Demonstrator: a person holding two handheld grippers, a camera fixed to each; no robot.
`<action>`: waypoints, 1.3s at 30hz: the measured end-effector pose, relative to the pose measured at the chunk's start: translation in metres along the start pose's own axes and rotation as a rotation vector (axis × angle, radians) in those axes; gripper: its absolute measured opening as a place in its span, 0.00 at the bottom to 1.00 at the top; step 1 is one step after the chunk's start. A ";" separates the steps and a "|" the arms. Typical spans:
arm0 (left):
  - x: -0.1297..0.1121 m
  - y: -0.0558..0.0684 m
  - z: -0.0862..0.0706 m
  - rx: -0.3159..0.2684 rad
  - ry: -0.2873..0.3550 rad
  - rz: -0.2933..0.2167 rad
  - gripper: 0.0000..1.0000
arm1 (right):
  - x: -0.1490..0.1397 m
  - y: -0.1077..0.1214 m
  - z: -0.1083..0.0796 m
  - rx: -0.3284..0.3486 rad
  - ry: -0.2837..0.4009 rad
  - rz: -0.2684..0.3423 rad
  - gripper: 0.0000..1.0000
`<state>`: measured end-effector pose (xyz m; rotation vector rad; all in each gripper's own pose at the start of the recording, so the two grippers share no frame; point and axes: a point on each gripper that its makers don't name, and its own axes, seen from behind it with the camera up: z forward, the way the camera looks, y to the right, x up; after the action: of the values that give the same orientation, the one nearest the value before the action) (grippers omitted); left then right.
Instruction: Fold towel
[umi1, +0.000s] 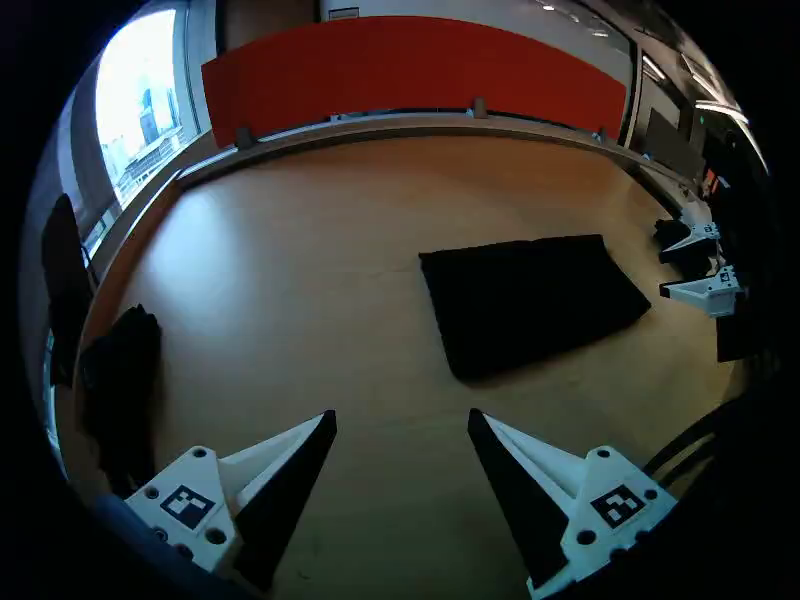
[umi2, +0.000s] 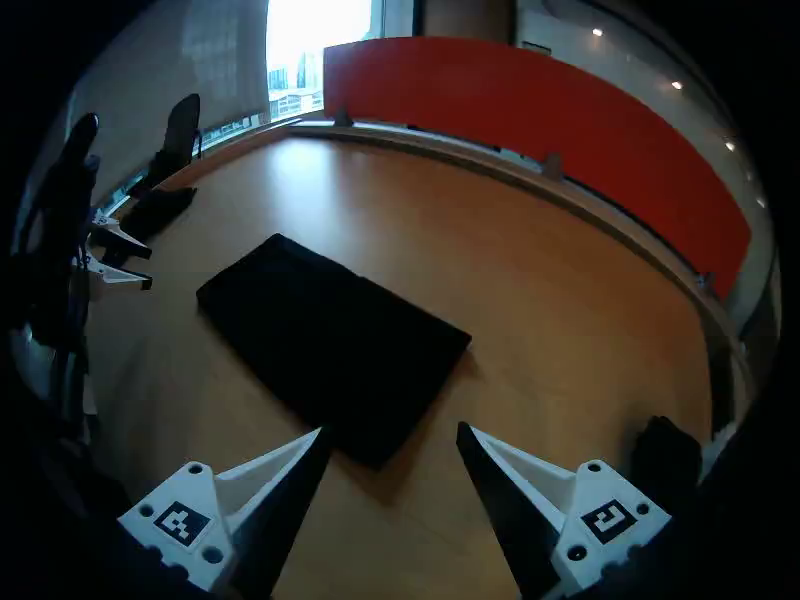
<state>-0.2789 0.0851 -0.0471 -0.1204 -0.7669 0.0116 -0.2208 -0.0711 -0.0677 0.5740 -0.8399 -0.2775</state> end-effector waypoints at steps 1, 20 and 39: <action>-0.001 -0.001 -0.001 0.002 0.001 -0.002 0.98 | -0.001 0.000 0.001 0.003 -0.004 -0.005 0.95; -0.013 -0.002 -0.009 0.017 0.002 -0.027 0.98 | -0.032 -0.005 0.015 0.065 -0.119 -0.078 0.74; -0.017 -0.005 -0.010 0.024 0.000 -0.037 0.98 | -0.038 -0.012 0.022 0.132 -0.168 -0.093 0.31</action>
<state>-0.2846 0.0779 -0.0652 -0.0830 -0.7683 -0.0141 -0.2623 -0.0712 -0.0868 0.7214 -0.9998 -0.3609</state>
